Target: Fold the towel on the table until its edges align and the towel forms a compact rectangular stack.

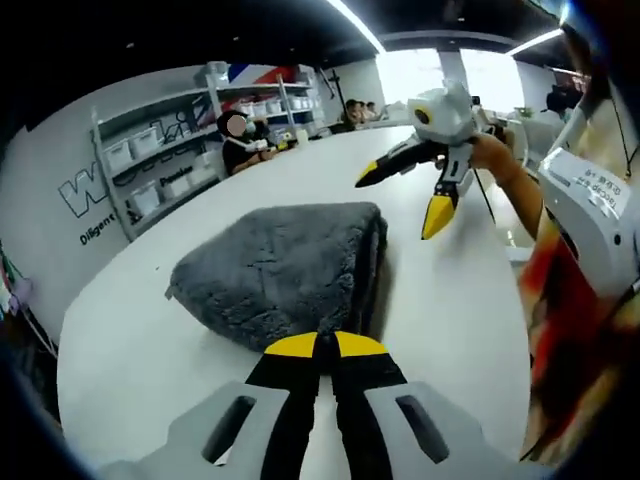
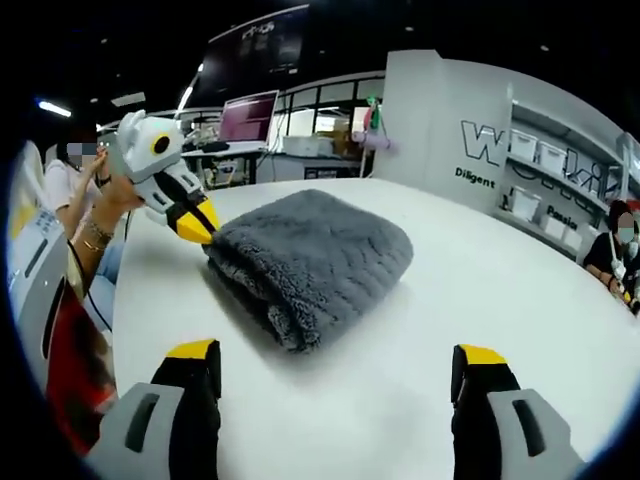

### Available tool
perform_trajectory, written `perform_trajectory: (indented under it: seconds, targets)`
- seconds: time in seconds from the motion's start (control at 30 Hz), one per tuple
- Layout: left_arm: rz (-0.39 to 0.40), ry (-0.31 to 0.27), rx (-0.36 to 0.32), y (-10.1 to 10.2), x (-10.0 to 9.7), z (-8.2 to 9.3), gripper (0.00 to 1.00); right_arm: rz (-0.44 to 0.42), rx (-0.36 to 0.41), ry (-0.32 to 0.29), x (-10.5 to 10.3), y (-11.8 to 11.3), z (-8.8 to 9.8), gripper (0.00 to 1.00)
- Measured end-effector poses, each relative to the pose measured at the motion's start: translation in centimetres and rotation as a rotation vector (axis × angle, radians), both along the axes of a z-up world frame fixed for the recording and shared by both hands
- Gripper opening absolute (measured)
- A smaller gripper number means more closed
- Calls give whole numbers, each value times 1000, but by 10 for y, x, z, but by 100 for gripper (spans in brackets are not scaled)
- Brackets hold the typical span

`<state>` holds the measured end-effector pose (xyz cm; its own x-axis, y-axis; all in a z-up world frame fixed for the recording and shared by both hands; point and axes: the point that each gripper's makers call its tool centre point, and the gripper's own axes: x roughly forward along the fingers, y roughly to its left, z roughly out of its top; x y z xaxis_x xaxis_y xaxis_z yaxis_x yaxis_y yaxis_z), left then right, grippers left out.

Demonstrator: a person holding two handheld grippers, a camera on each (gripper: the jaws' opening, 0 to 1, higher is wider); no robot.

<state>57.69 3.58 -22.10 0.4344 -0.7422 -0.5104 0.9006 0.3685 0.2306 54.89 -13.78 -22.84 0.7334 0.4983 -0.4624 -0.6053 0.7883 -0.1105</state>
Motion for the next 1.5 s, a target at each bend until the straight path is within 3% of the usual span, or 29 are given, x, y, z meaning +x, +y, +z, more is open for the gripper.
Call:
perform_trajectory:
  seconds: [0.37,0.57,0.73,0.97,1.1,1.2,1.37,1.5]
  targets:
    - [64,3,-9,6,19,-14,4,8,-14,15,-1,2,-6,98]
    - [68,-26,-13,5,21,-11,5,10,-15,16,-1,3,-5,98]
    - [64,-11,-80,8,18,-3,10,4,-18,20,-2,2,-6,98]
    - [70,5,-224,9,15,16,28,2,-26,24,-2,4,-6,98]
    - [151,-15,-234,23,25,21,44,4,-31,27,-1,5,-6,98]
    - [196,-17,-238,34,29,22,49,9,-35,33,-1,7,-7,98]
    - [273,35,-318,54,30,29,61,5,-36,40,2,7,-9,98]
    - [325,56,-317,70,30,25,73,4,-37,42,4,9,-9,98]
